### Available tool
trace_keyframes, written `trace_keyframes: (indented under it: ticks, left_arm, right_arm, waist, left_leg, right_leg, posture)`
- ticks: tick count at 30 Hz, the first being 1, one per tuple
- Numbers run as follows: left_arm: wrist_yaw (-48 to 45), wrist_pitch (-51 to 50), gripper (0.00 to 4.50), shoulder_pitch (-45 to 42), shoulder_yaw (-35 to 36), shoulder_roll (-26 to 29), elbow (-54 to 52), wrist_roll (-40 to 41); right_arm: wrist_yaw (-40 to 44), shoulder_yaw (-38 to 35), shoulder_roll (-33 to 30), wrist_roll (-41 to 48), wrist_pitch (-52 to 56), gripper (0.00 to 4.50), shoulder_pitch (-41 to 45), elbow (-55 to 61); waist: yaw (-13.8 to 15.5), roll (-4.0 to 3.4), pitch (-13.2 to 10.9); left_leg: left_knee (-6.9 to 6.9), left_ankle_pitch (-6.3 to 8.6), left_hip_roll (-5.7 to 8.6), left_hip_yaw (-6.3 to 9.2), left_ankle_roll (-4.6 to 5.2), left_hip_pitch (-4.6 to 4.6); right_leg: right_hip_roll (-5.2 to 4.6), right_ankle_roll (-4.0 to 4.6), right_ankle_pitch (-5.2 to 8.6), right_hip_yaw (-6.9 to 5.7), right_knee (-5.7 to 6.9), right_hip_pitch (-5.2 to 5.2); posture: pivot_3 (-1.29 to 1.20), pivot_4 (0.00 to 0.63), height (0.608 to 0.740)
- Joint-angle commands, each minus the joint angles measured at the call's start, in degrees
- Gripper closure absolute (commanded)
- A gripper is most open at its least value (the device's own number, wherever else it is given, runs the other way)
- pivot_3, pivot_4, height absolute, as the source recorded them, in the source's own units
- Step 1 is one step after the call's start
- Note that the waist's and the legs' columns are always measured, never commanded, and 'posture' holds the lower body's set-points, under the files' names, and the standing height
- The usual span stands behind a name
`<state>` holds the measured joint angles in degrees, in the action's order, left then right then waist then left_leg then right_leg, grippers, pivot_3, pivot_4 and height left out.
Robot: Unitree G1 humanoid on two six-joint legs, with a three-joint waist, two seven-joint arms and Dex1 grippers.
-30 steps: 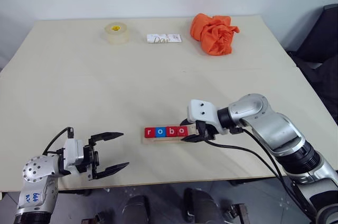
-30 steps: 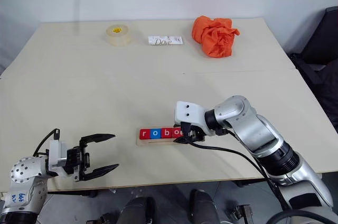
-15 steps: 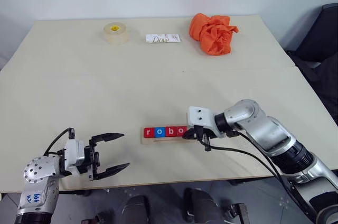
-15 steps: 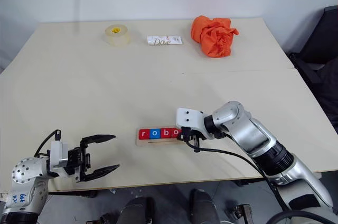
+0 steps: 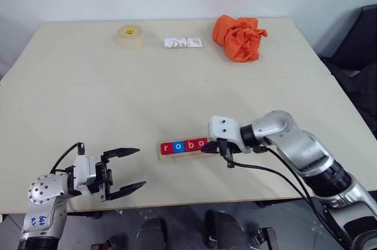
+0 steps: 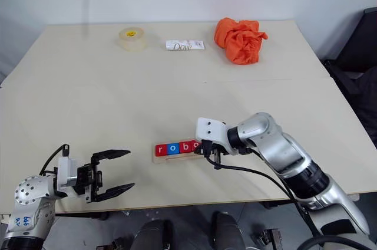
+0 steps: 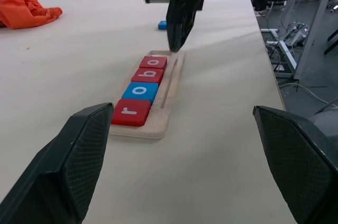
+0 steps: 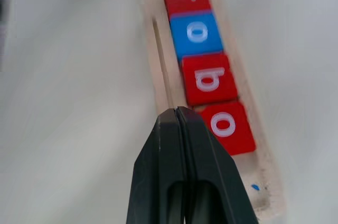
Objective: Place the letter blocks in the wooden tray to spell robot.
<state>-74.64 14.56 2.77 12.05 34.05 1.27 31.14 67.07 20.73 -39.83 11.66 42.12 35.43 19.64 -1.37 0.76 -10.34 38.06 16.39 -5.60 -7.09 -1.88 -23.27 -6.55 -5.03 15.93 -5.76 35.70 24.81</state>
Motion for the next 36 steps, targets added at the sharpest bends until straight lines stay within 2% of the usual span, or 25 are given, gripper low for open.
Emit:
trace_keyframes:
  ticks: [1,10,12,15,18,25,28,36]
  left_arm:
    - [-0.39,0.69,0.0,-1.06,-0.38,-0.28,0.56,0.07]
    - [-2.01,0.95,0.0,-5.0,-1.91,-0.64,4.28,-0.12]
    - [-2.5,0.97,0.0,-5.77,-2.11,-0.65,5.22,-0.13]
    - [-3.08,0.91,0.0,-7.09,-2.37,-0.66,6.51,-0.18]
    - [-3.45,0.53,0.0,-8.54,-2.51,-0.66,7.5,0.02]
    - [-4.66,0.58,0.0,-10.54,-2.75,-0.37,9.68,-0.06]
    - [-5.06,0.62,0.0,-11.38,-2.89,-0.41,10.44,-0.21]
    - [-5.21,0.65,0.0,-12.92,-3.77,-1.26,10.83,-0.66]
  right_arm:
    - [2.06,-6.08,-4.02,4.97,0.89,3.87,-2.84,4.6]
    - [-3.6,-17.11,-7.82,6.81,-1.12,0.77,-12.17,3.27]
    - [-5.01,-21.48,-9.0,6.99,-1.64,0.08,-15.88,2.97]
    - [-7.14,-27.67,-9.7,7.88,-1.64,0.03,-20.61,2.87]
    - [-7.79,-37.87,-10.67,9.22,-1.03,0.03,-30.19,3.86]
    - [-12.55,-47.77,-8.7,10.26,0.6,0.03,-43.23,6.02]
    - [-15.04,-48.29,-7.38,11.36,1.75,0.03,-44.79,7.42]
    - [-31.6,-39.51,3.26,8.71,5.47,0.03,-34.16,2.88]
  waist:
    - [0.02,0.0,0.0]
    - [-0.23,0.02,0.01]
    - [-0.11,0.02,0.01]
    - [0.15,0.02,0.01]
    - [1.12,0.03,0.02]
    - [1.25,0.03,0.03]
    - [1.14,0.03,0.03]
    - [1.15,0.04,0.05]
  left_leg:
    - [0.0,0.0,0.0,0.01,0.0,0.01]
    - [0.0,0.01,-0.02,-0.02,0.0,0.05]
    - [0.0,0.01,-0.01,-0.02,0.0,0.05]
    - [-0.01,0.01,0.0,0.01,0.0,0.05]
    - [0.01,0.01,0.01,0.05,0.0,0.07]
    - [0.02,0.01,0.0,0.04,0.01,0.14]
    - [0.02,0.0,-0.02,0.04,0.01,0.18]
    - [0.05,-0.03,-0.04,0.05,0.01,0.18]
  right_leg:
    - [0.0,0.0,0.0,-0.01,-0.03,-0.03]
    - [0.03,0.0,0.0,0.01,-0.03,-0.05]
    - [0.03,0.0,0.0,0.01,-0.04,-0.05]
    - [0.03,0.0,0.0,-0.01,-0.05,-0.09]
    - [0.02,-0.02,-0.01,-0.02,-0.09,-0.16]
    - [0.04,-0.04,-0.02,-0.01,-0.1,-0.22]
    - [0.07,-0.04,-0.02,0.01,-0.07,-0.24]
    - [0.09,-0.02,-0.03,0.02,-0.04,-0.23]
  posture:
    - [0.0,0.15,0.74]
    - [0.0,0.15,0.74]
    - [0.0,0.15,0.74]
    - [0.0,0.15,0.74]
    - [0.0,0.15,0.74]
    - [0.0,0.15,0.74]
    - [0.0,0.15,0.74]
    - [0.0,0.15,0.74]
